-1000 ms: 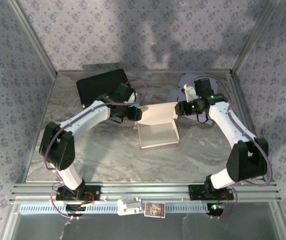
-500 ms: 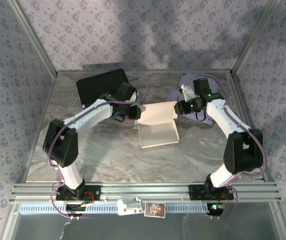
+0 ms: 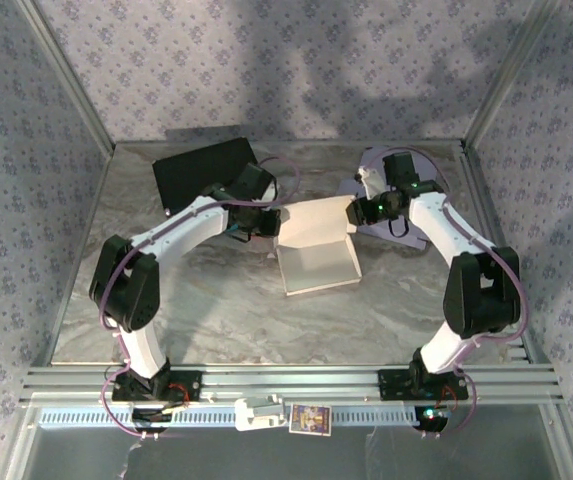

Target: Fold the paper box

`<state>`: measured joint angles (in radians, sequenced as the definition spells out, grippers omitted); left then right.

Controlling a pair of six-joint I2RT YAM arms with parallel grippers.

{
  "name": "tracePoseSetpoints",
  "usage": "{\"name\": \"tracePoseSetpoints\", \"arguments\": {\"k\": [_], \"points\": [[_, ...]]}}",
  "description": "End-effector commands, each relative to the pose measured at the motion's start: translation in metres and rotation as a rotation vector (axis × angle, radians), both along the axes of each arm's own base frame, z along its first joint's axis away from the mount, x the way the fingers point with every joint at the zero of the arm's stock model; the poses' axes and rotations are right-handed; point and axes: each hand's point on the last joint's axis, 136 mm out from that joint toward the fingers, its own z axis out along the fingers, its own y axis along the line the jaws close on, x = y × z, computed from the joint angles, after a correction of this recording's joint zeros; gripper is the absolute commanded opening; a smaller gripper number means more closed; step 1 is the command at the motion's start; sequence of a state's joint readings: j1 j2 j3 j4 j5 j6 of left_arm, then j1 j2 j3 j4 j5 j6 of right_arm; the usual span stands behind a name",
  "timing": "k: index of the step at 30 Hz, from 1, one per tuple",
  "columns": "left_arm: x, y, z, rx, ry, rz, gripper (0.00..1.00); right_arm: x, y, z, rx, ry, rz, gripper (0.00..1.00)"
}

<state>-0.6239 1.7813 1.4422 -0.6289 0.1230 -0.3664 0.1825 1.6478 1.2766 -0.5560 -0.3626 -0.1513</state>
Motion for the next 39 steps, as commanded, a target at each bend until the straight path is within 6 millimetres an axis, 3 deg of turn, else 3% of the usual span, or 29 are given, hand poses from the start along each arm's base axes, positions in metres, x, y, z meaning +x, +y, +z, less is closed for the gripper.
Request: {"name": "tracePoseSetpoints", "arguments": {"k": [1, 4, 7, 11, 16, 19, 22, 30, 39], "points": [[0.006, -0.005, 0.006, 0.006, -0.013, -0.007, 0.1, 0.007, 0.011, 0.008, 0.014, -0.028, 0.05, 0.4], [0.008, -0.005, 0.006, 0.011, -0.016, -0.005, 0.09, 0.005, 0.013, 0.005, -0.009, -0.028, 0.058, 0.36], [0.01, -0.005, 0.007, 0.015, -0.017, -0.012, 0.06, 0.011, 0.001, 0.005, -0.052, -0.05, 0.011, 0.35], [0.003, -0.006, 0.012, 0.013, 0.001, -0.065, 0.0, 0.018, -0.014, 0.018, 0.031, -0.059, -0.046, 0.41], [-0.019, 0.004, 0.019, 0.03, 0.039, -0.177, 0.0, 0.018, 0.004, 0.036, 0.069, -0.077, 0.005, 0.42], [-0.034, 0.022, 0.015, 0.081, 0.052, -0.244, 0.0, 0.009, 0.027, 0.048, 0.072, -0.104, 0.054, 0.41], [-0.044, 0.046, 0.009, 0.127, 0.043, -0.278, 0.0, -0.009, 0.041, 0.047, 0.055, -0.139, 0.081, 0.4], [-0.052, 0.069, 0.01, 0.106, -0.048, -0.41, 0.0, -0.062, 0.039, 0.029, 0.128, -0.253, 0.18, 0.46], [-0.034, 0.078, 0.004, 0.143, -0.041, -0.45, 0.0, -0.068, 0.05, 0.014, 0.133, -0.288, 0.334, 0.47]]}}
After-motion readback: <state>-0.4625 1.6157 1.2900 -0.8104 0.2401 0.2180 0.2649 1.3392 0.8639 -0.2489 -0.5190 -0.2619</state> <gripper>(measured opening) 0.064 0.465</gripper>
